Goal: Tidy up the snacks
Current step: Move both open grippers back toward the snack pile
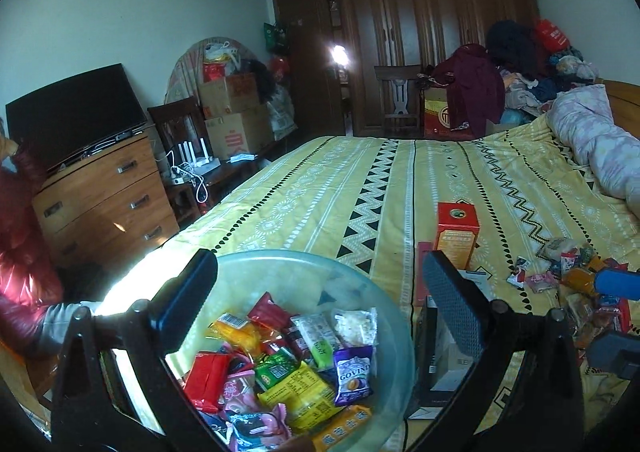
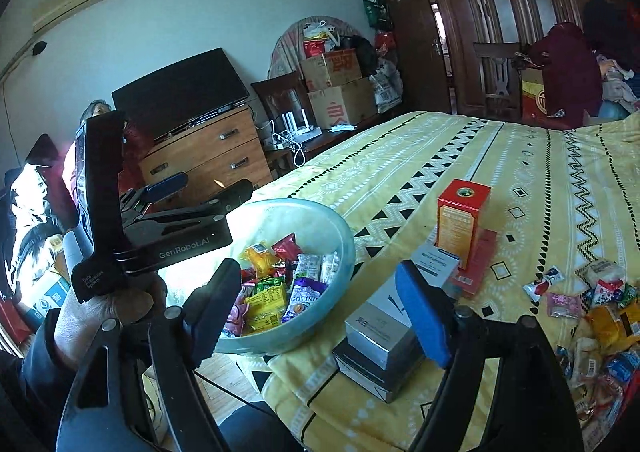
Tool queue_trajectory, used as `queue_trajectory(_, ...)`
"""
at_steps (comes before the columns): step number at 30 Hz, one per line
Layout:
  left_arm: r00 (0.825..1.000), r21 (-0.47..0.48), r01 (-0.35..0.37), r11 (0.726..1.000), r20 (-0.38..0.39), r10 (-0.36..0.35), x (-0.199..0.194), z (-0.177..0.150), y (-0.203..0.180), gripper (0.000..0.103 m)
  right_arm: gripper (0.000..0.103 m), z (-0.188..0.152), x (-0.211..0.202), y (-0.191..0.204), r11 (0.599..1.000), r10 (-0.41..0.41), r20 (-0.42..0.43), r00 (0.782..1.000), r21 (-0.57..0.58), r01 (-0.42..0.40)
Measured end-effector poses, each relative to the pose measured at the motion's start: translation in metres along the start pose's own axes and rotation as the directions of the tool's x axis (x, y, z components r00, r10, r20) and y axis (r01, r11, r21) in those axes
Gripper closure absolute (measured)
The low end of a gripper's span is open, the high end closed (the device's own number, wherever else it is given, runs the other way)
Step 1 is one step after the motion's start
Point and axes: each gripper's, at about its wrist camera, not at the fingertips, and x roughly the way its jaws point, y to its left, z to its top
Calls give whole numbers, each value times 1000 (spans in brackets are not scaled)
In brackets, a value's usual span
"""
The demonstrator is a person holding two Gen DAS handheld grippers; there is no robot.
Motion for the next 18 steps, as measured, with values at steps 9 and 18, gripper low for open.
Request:
queue_trajectory(9,997,44,70,997,-25,-69,-10,-9,-105,0,17,-66,-50,-81,982,-158,-36,987,99,161)
queue_trajectory(18,901,189,392,900,-278,-334,20,-90,-257,0,16,-197,-106,-206,866,-413,-245,877,191,461)
